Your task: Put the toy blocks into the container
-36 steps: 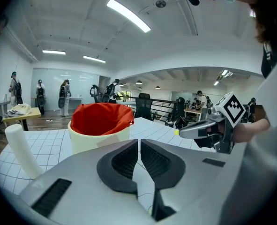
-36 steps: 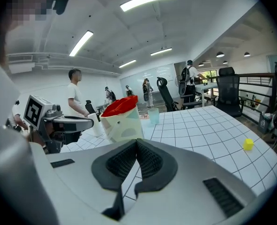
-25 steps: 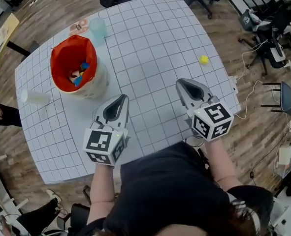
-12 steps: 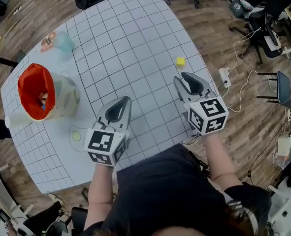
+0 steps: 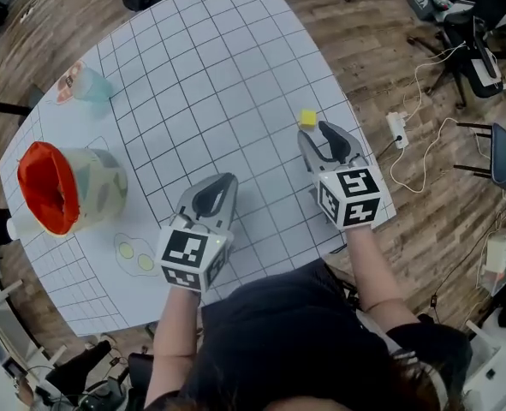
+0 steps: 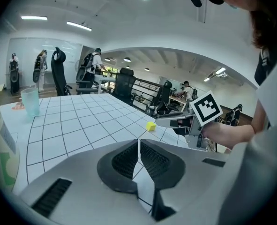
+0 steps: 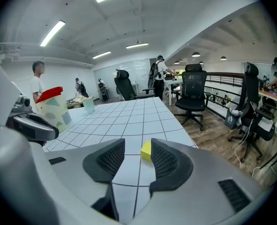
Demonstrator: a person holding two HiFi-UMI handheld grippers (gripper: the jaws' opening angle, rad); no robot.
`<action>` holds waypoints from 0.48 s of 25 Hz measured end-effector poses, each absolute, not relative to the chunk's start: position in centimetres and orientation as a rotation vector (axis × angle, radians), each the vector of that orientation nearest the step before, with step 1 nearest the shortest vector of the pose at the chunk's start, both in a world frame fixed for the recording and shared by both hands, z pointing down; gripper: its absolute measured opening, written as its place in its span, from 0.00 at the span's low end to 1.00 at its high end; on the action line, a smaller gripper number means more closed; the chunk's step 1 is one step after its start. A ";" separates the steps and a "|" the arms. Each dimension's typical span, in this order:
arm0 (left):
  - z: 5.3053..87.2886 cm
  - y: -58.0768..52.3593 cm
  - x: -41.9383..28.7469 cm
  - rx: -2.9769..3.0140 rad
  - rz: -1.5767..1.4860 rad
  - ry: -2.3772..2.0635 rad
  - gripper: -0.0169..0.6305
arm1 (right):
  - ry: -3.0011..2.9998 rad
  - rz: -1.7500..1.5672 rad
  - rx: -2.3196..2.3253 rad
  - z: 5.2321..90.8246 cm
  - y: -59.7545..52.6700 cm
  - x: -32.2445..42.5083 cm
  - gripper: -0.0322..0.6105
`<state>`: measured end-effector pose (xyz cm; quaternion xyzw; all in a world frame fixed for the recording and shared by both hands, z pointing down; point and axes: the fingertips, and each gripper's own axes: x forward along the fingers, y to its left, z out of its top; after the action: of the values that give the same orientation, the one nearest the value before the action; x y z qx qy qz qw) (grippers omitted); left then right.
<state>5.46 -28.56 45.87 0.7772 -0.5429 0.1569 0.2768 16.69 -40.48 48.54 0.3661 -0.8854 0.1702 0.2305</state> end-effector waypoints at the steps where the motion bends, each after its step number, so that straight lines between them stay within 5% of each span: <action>1: 46.2 -28.8 5.4 2.081 0.429 -1.459 0.09 | -2.428 0.468 1.015 48.9 -40.9 16.6 0.32; 12: 48.9 -30.7 3.9 2.024 0.482 -1.441 0.09 | -2.319 0.490 1.088 52.8 -43.6 16.4 0.36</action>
<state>3.93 -30.65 48.95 0.7627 -0.5431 0.1815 0.3006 16.38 -43.64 52.80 0.4026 -0.8577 0.1812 0.2635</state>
